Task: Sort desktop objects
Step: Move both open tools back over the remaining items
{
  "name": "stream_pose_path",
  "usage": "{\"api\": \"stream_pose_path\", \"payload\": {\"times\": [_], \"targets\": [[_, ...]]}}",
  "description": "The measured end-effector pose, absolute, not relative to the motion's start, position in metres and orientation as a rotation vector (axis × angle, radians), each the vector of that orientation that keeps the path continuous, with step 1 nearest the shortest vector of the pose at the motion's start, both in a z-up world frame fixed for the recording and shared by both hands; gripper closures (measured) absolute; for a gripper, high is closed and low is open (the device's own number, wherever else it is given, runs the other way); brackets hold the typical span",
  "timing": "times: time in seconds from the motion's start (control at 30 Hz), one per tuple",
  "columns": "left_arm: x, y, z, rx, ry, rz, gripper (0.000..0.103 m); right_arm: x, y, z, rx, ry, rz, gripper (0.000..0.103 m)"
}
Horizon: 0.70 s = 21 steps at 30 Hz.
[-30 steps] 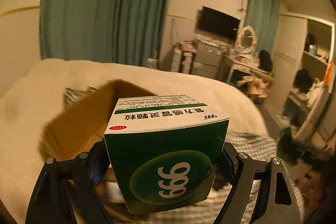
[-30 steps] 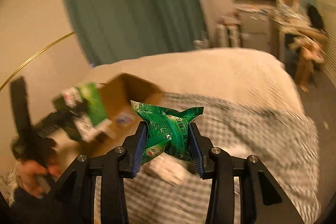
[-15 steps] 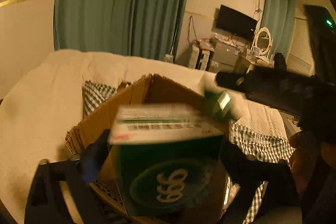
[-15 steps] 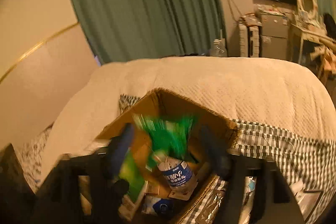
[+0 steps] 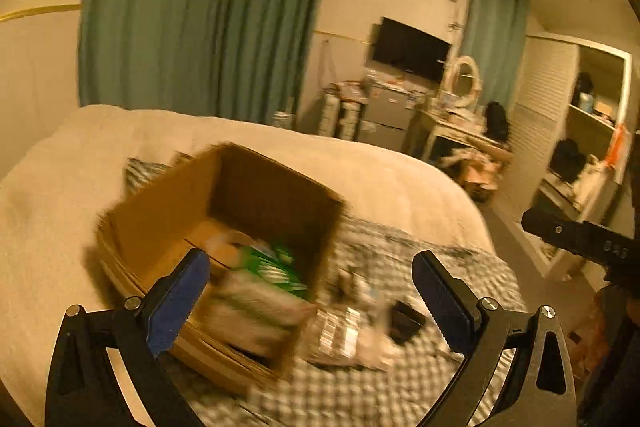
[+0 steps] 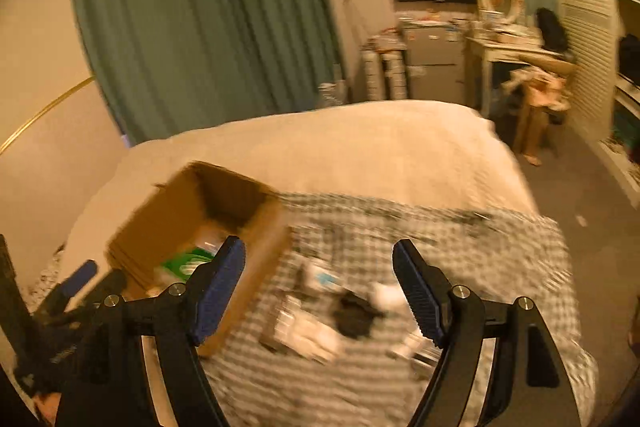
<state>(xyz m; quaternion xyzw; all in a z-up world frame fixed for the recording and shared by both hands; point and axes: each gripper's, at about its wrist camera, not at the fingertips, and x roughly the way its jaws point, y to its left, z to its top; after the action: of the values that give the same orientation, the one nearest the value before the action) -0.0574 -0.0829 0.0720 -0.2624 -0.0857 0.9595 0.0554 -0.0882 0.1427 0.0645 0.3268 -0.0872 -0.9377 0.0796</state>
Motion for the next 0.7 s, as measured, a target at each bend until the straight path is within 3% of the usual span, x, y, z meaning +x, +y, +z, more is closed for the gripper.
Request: {"api": "stream_pose_path", "payload": {"times": [0.27, 0.43, 0.6, 0.63, 0.67, 0.7], "targets": [[-0.048, -0.01, -0.011, -1.038, -0.246, 2.725, 0.0, -0.053, 0.22, -0.036, 1.126, -0.383, -2.903, 0.027], [-0.058, 0.011, -0.052, -1.082, -0.145, 2.756, 0.0, -0.068, 0.242, -0.098, 1.295, -0.545, -2.825, 0.027], [-0.082, 0.024, -0.075, -1.1, -0.013, 2.769, 0.0, -0.1, 0.229, -0.114, 1.266, -0.434, -2.815, 0.029], [-0.086, 0.025, -0.08, -1.098, 0.004, 2.769, 0.0, -0.103, 0.226, -0.122, 1.289, -0.41, -2.797, 0.036], [-0.09, 0.025, -0.083, -1.097, 0.018, 2.766, 0.0, -0.106, 0.222, -0.131, 1.325, -0.397, -2.766, 0.058], [-0.092, 0.026, -0.087, -1.093, 0.029, 2.764, 0.0, -0.112, 0.221, -0.144, 1.386, -0.396, -2.716, 0.072]]}}
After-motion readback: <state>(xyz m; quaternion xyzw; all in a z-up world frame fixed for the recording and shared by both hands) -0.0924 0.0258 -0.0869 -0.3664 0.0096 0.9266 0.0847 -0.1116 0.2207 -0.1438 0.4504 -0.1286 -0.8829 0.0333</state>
